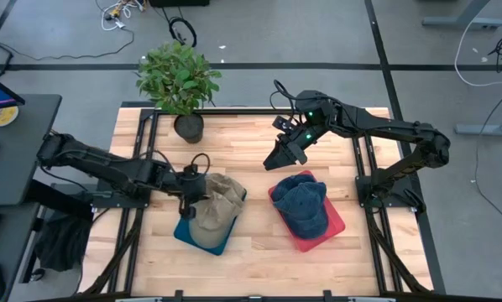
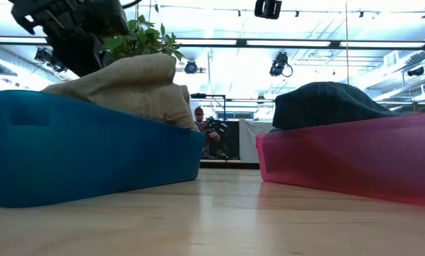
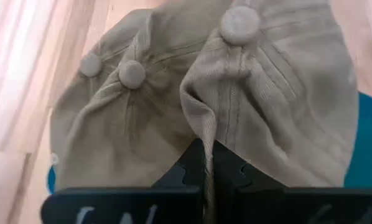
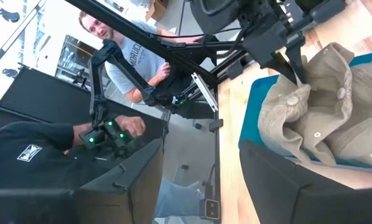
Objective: Pick & Place hat
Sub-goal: Put the brown cap into the blue bin
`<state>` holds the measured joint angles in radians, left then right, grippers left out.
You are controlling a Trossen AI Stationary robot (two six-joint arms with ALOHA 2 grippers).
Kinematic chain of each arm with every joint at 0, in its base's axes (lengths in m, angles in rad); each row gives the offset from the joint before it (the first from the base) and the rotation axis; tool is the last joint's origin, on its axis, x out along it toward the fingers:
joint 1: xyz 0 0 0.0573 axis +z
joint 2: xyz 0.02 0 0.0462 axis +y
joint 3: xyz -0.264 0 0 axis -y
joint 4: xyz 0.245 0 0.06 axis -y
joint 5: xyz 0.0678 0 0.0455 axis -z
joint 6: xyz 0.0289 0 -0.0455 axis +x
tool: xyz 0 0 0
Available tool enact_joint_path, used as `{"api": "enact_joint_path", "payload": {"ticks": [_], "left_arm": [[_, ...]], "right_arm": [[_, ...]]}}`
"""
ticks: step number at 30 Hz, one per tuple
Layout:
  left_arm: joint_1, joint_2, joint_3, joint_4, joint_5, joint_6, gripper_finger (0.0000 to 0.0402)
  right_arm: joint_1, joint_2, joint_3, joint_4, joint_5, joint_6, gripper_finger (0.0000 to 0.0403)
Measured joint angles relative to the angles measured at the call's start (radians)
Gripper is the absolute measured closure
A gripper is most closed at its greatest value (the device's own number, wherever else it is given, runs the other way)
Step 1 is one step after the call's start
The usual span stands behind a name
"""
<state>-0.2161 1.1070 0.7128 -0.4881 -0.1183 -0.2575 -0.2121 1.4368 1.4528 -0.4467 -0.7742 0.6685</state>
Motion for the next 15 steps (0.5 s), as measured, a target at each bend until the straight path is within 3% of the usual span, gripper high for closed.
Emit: {"api": "enact_joint_path", "payload": {"ticks": [6, 15], "left_arm": [[0.0, 0.034, 0.0, 0.049, 0.0, -0.064, 0.0366], [0.0, -0.047, 0.0, 0.136, 0.0, -0.124, 0.0298]], "right_arm": [[0.0, 0.0, 0.0, -0.025, 0.0, -0.006, 0.0188], [0.0, 0.0, 0.0, -0.052, 0.0, -0.022, 0.0188]]}}
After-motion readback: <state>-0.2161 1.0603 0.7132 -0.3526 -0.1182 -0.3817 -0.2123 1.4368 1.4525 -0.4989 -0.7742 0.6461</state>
